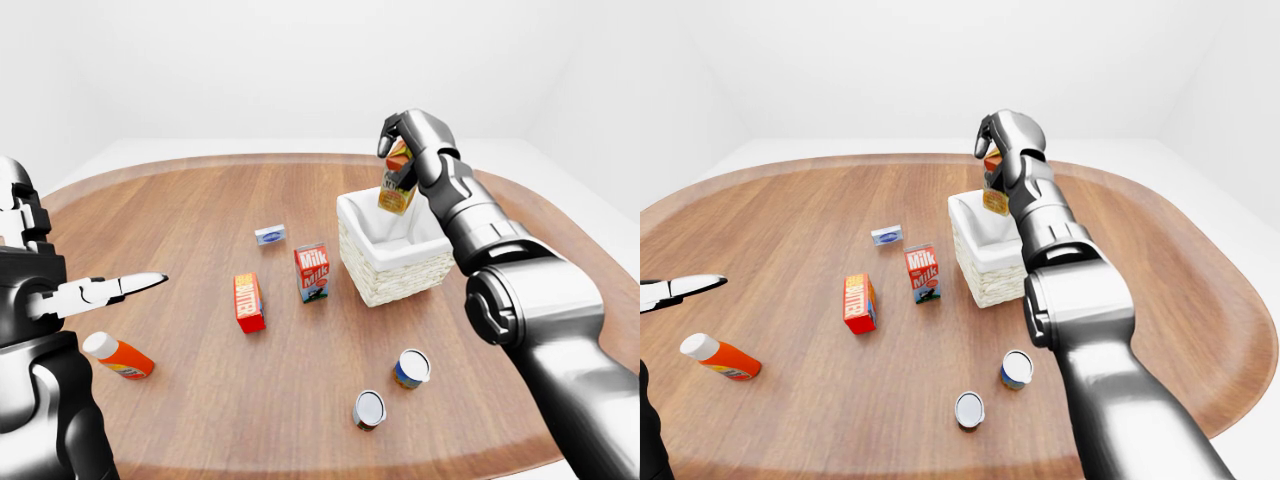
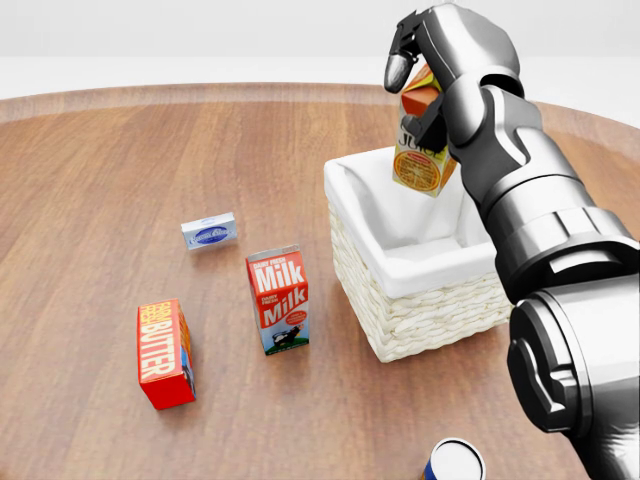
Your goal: Pick up the orange juice, and put it in the basket.
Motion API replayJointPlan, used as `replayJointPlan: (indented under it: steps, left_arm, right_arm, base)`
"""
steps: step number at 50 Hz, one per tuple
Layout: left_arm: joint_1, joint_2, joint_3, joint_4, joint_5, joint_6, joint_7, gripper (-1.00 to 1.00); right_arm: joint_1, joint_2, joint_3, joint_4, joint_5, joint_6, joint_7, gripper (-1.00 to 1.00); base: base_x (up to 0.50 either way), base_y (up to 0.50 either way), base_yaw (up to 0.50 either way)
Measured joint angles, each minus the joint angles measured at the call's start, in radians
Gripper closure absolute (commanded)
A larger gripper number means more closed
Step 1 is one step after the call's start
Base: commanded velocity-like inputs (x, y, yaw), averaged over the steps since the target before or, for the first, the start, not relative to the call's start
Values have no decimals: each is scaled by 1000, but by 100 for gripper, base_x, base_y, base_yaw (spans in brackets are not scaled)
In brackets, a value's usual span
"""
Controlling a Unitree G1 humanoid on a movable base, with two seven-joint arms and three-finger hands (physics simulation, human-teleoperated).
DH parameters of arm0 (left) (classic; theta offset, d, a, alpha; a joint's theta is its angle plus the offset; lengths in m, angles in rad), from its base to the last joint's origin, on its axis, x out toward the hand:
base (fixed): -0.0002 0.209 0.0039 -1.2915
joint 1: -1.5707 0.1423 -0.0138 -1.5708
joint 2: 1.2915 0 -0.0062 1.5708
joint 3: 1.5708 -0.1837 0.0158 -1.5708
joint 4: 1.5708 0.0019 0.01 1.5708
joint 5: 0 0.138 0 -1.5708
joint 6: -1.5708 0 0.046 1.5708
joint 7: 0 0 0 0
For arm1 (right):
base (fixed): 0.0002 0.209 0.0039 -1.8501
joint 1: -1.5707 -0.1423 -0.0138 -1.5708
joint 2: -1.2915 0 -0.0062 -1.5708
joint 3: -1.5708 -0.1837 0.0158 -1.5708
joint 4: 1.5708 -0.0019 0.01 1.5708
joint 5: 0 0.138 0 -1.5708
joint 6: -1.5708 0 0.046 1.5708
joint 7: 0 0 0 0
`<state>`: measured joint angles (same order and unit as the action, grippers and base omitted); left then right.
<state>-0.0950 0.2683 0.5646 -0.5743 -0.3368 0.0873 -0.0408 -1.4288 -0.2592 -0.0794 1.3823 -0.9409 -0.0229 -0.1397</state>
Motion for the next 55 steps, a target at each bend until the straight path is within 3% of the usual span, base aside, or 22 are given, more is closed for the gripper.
replayJointPlan:
  steps: [55]
  left_arm:
    - [1, 0, 2, -7, -3, 0, -1, -100]
  right_arm:
    - [96, 33, -12, 6, -14, -40, -106, 100]
  base:
    - [0, 0, 0]
